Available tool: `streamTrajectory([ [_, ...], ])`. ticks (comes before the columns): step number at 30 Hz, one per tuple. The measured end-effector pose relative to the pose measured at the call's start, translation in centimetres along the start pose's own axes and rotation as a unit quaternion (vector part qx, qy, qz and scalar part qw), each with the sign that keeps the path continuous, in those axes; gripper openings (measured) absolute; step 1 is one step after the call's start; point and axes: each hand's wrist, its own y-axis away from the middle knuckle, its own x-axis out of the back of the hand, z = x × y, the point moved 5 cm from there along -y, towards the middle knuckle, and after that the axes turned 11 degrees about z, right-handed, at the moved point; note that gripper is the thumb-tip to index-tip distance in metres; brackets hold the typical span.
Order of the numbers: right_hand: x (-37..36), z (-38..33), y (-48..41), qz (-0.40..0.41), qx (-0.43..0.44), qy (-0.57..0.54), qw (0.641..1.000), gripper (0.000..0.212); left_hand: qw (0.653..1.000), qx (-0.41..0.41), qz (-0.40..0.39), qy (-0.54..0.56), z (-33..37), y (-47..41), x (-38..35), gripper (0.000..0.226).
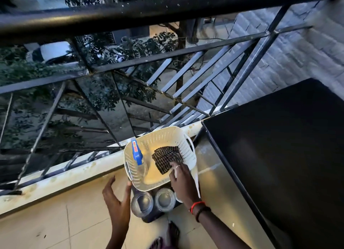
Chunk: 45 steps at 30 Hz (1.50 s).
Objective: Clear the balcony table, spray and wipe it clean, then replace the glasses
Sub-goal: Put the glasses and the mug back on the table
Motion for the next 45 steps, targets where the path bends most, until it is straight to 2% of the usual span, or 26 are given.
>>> streamTrajectory([
  [4,-0.7,0.9,4.4,-0.04,-0.016,0.033,0.999,0.053,0.989,0.016,-0.106,-0.1,-3.6,1.9,0.3,0.088],
  [7,-1.9,1.5,7.0,-0.078,-0.023,0.067,0.994,0.071,0.958,-0.053,-0.215,-0.184,-5.6,3.1,-0.3,0.101],
  [10,-3.1,1.8,8.4,-0.108,0.004,0.114,0.988,0.082,0.925,-0.104,-0.278,-0.237,-8.0,3.8,-0.8,0.104],
  [12,-4.0,1.8,9.0,-0.124,0.034,0.138,0.982,0.093,0.909,-0.13,-0.299,-0.26,-9.2,3.9,-1.2,0.109],
  [16,-5.8,2.1,9.1,-0.159,0.076,0.189,0.966,0.106,0.905,-0.161,-0.289,-0.266,-9.3,3.9,-2.2,0.109],
  [20,-7.1,1.9,8.7,-0.178,0.123,0.249,0.944,0.097,0.909,-0.169,-0.289,-0.249,-9.8,3.5,-3.2,0.108],
  [24,-8.2,2.5,8.7,-0.19,0.132,0.252,0.94,0.062,0.925,-0.138,-0.293,-0.196,-9.5,3.4,-4.0,0.107],
  [27,-8.7,2.4,8.4,-0.191,0.124,0.251,0.941,0.051,0.93,-0.125,-0.303,-0.165,-9.0,3.2,-4.1,0.102],
  [37,-6.7,0.9,9.2,-0.173,0.139,0.215,0.951,0.054,0.919,-0.186,-0.303,-0.169,-7.4,3.5,-2.3,0.093],
  [45,-0.8,-2.1,10.6,-0.142,0.148,0.197,0.959,0.067,0.911,-0.167,-0.334,-0.177,-3.5,4.4,-0.1,0.096],
])
